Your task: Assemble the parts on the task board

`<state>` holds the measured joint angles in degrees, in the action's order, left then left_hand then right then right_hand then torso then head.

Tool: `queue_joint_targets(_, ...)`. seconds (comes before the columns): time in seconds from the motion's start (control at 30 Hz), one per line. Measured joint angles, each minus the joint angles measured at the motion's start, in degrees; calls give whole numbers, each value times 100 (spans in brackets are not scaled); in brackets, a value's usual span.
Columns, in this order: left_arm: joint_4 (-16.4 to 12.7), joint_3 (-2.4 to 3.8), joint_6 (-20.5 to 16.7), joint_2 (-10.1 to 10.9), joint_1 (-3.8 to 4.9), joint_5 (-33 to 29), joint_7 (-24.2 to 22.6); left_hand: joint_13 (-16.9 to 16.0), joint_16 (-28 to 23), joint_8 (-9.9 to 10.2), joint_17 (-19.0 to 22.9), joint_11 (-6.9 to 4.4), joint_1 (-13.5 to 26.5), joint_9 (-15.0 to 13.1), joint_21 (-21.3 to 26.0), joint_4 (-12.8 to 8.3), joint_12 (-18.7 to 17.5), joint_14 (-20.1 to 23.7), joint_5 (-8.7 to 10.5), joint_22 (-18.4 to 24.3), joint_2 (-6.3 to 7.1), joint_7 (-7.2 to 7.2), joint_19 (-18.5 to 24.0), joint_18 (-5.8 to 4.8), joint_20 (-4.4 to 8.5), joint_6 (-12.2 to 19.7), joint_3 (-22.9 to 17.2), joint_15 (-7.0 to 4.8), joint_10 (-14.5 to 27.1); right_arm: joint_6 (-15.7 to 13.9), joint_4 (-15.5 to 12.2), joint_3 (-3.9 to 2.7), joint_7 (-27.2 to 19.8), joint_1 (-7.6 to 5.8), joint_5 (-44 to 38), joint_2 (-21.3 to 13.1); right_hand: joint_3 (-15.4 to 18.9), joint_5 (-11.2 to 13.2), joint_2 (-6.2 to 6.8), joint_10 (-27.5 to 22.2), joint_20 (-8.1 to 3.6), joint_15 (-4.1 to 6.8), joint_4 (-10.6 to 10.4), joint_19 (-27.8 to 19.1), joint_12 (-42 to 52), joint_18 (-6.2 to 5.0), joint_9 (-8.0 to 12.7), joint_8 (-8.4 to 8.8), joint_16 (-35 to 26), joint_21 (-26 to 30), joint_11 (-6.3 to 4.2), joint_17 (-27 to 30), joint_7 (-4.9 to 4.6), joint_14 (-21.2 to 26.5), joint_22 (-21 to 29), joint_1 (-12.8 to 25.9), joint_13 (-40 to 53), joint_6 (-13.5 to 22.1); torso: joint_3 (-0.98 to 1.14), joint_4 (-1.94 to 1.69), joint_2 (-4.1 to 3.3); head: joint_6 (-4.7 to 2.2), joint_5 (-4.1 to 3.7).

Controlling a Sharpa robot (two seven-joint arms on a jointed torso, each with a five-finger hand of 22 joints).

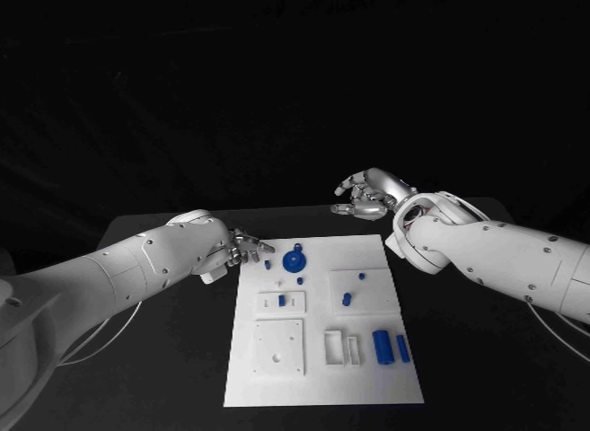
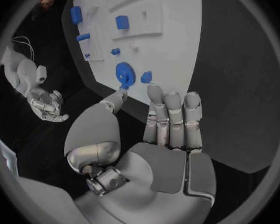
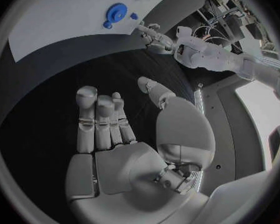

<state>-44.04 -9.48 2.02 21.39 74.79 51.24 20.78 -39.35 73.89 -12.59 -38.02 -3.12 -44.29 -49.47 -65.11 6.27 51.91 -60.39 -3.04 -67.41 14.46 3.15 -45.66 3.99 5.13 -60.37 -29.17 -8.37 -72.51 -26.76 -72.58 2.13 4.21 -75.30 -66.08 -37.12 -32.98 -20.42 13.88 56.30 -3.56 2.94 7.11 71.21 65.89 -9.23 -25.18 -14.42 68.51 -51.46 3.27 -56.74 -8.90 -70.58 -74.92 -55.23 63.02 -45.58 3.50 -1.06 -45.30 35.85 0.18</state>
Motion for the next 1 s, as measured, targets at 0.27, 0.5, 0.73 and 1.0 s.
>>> queue_joint_targets(0.27, 119, -6, 60, -91, -25, 29, -16, -19, 25, 0, 11, 15, -147, -14, 6, -154, 0, 2, 0, -18, -239, 19, 51, 0, -10, 21, 267, 1, 26, -1, -19, -1, 0, 0, 1, 0, 0, 0, 0, 0, 0, 0, 0, 0, 0, 0, 0, 0, 0, 0, 0, 0, 0, 0, 0, 0, 0, 1, 1, 1, -1, 12, -16)
queue_joint_targets(0.5, 269, -17, 107, -182, -106, 38, -35, -19, 25, 0, 32, 14, -268, -13, 28, -251, 0, 31, 0, -18, -414, 10, 51, 0, -11, 30, 461, -11, 27, -1, -37, -3, 0, -1, 1, 1, 0, 0, 0, 0, -4, 0, 0, 4, 0, 0, 0, 0, 0, 0, 0, 0, 9, 0, 1, 0, 0, 10, 0, -2, 0, 25, -30)
queue_joint_targets(0.73, 417, -20, 150, -230, -177, 42, -56, -18, 25, 22, 48, -5, -321, -8, 56, -306, 0, 31, 0, -23, -466, 10, 51, 0, -11, 31, 546, -10, 46, -1, -62, -7, 0, -2, 2, 0, 0, 0, 0, 0, -4, 0, 0, 23, 0, 0, 0, 0, 1, 0, 0, 0, 9, 0, 1, 0, -5, 11, -2, -3, 0, 37, -46)
queue_joint_targets(1.0, 489, -21, 156, -278, -218, 45, -86, -18, 25, 22, 56, -5, -321, -2, 56, -293, 0, 32, 0, -22, -511, 9, 51, 0, -11, 31, 592, -10, 46, -1, -68, -13, 2, -2, 2, 4, 0, 0, 0, 0, -3, 0, 0, 22, 0, 0, 0, 0, 1, 0, 0, 0, 9, 0, 1, 0, -11, 11, -4, -8, 0, 50, -62)
